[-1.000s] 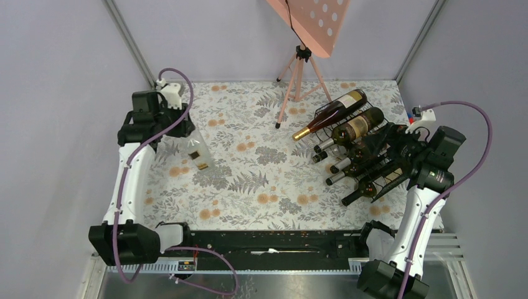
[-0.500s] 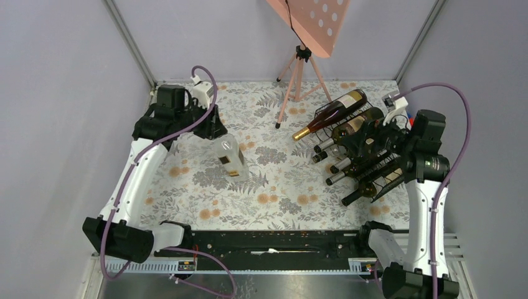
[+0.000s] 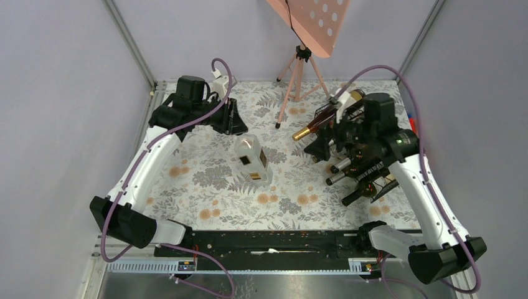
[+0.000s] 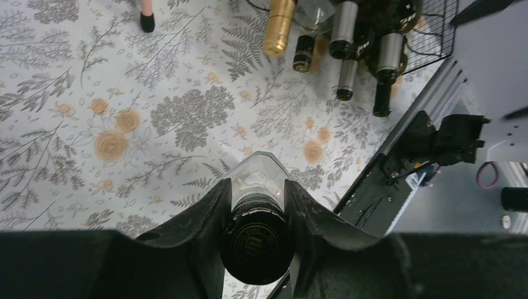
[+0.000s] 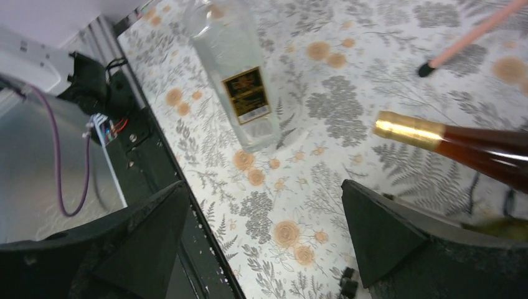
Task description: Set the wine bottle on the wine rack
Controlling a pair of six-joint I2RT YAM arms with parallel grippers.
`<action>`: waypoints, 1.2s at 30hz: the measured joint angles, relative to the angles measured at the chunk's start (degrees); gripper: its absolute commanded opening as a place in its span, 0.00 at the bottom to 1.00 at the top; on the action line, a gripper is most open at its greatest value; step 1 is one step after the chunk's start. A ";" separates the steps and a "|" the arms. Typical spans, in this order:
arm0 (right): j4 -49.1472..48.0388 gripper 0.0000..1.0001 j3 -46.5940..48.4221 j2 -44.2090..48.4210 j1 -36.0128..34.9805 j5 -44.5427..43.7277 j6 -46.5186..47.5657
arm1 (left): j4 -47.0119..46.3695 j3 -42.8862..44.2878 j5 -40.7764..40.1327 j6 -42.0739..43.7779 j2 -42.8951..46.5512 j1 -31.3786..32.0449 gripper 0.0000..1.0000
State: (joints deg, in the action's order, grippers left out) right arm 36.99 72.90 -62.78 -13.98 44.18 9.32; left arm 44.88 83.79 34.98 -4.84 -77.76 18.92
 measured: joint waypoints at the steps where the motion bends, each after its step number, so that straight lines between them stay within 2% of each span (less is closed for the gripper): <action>1: -0.07 1.00 0.07 -0.59 -2.25 -0.70 0.26 | -0.44 0.24 0.44 -0.76 -0.11 0.22 0.00; 6: -0.35 1.00 0.13 -4.07 -12.57 -4.50 1.55 | -2.99 1.64 2.69 -4.28 -0.39 0.94 0.00; 13: -0.20 1.00 1.88 -10.23 -19.04 -7.54 2.75 | -7.19 1.84 5.97 -9.29 -0.39 1.66 0.00; 24: -0.63 1.00 1.95 -11.63 -20.59 -9.14 3.39 | -14.43 0.70 9.49 -15.28 -0.39 2.43 0.00; 36: -1.81 0.99 -0.85 -11.61 -20.63 -10.80 3.98 | -22.62 -5.22 12.72 -21.14 -0.02 2.40 0.00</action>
State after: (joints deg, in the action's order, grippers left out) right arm 35.18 72.05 -74.39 -34.61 33.39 13.30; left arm 22.26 78.56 47.70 -25.98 -77.78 21.32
